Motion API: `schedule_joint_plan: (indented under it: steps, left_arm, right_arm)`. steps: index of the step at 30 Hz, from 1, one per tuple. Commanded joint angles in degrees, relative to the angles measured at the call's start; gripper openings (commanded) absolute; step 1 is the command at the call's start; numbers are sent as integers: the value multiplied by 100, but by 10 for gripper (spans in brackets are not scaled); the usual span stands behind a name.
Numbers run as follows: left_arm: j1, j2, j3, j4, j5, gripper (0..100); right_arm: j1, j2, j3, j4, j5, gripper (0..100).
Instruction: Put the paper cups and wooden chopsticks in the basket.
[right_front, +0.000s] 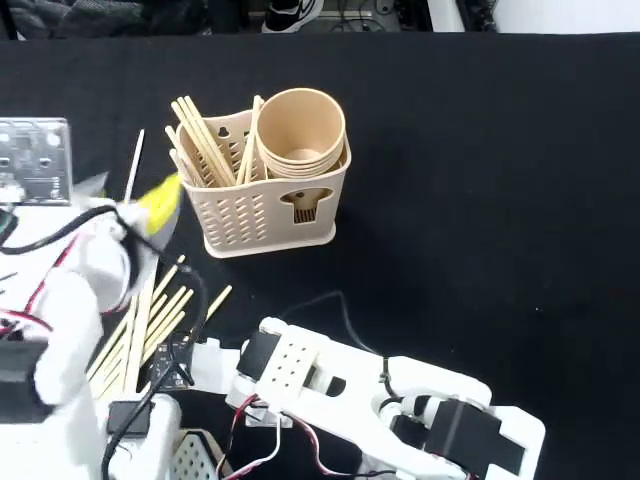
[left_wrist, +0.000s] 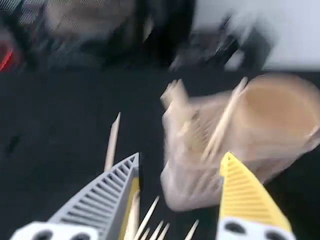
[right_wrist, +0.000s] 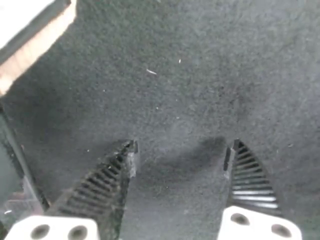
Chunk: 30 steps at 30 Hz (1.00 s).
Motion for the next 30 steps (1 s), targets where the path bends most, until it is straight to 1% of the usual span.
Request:
schedule_joint_plan:
  steps: [1,4,6,10,14,17,19,22,26,30]
  left_arm:
    - [-1033,826,-189,1090,-826,257]
    - [-1508,1292,444,1020,-1503,257]
    - [-1657,1574,910,985,-1793,255]
    - [-1851,1732,1938,176,-1837,257]
    - [-1956,1767,2791,-712,-1837,257]
    - [-2079,1741,3073,-941,-1864,258]
    - [-2079,1741,3073,-941,-1855,258]
    - [-1965,1741,3090,-932,-1846,258]
    - [-1947,1749,3125,-958,-1846,258]
    - [-1859,1793,3160,-958,-1846,258]
  right_arm:
    - [-62,-233,4,-9,0,283]
    - [-62,-251,4,0,0,283]
    - [-62,-251,4,26,0,283]
    - [-79,-295,-75,448,0,283]
    - [-334,-831,-84,1143,-26,282]
    - [-176,-1578,-119,1864,-44,252]
    - [220,-2132,-259,2110,-35,194]
    - [1125,-2818,-444,2409,9,113]
    - [2444,-3538,-778,2716,290,103]
    - [4105,-4171,-1323,2681,273,105]
